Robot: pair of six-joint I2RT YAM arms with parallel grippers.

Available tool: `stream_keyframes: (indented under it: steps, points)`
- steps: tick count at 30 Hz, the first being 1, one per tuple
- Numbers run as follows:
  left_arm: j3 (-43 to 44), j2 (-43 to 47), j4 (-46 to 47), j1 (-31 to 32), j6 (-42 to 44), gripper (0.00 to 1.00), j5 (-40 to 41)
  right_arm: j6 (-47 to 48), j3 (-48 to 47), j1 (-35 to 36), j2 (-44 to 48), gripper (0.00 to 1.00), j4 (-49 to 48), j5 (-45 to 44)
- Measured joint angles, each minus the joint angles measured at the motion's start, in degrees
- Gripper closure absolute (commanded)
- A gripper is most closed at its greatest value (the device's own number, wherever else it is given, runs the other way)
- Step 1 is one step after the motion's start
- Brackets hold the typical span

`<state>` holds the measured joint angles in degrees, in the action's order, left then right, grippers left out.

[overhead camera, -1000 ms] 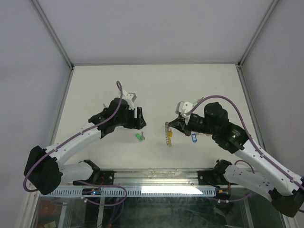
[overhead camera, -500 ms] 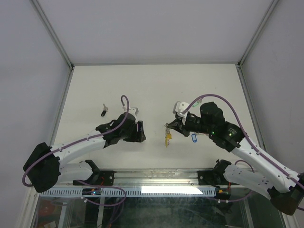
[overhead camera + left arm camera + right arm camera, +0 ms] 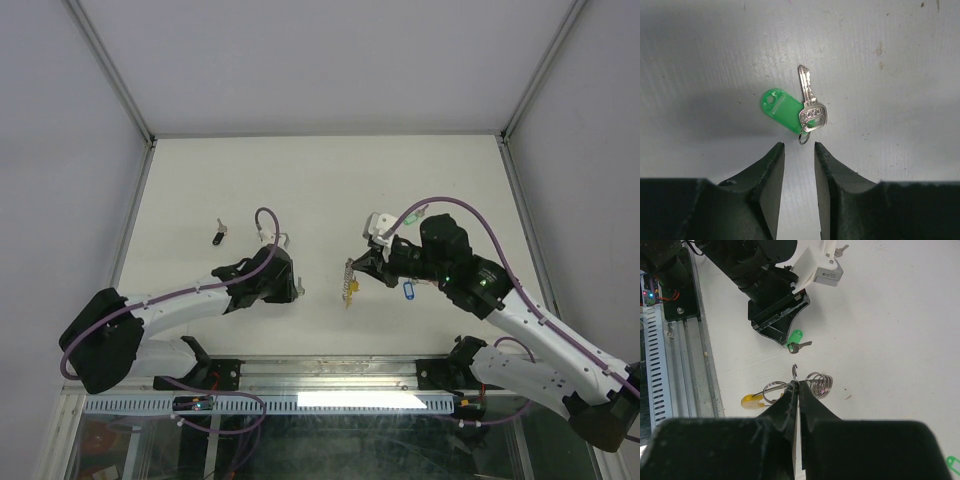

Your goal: Put the keys on the keyring

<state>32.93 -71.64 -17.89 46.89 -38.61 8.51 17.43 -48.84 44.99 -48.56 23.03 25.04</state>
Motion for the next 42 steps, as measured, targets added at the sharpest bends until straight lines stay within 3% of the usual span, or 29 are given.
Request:
stream_keyframes:
  steps: [17,32,42]
  points:
    - [-2.0,-2.6,5.9,0.0,0.0,0.74,-0.2,-1.3,1.0,0.0,-0.5,1.00,-0.5,1.2]
    - [-2.8,-3.4,8.2,0.0,0.1,0.84,-1.1,-2.1,1.0,0.0,-0.6,1.00,-0.9,1.4]
    - [-2.9,-3.4,8.5,0.0,0.1,0.97,-1.1,-2.4,1.7,0.0,-0.6,1.00,-1.3,1.4]
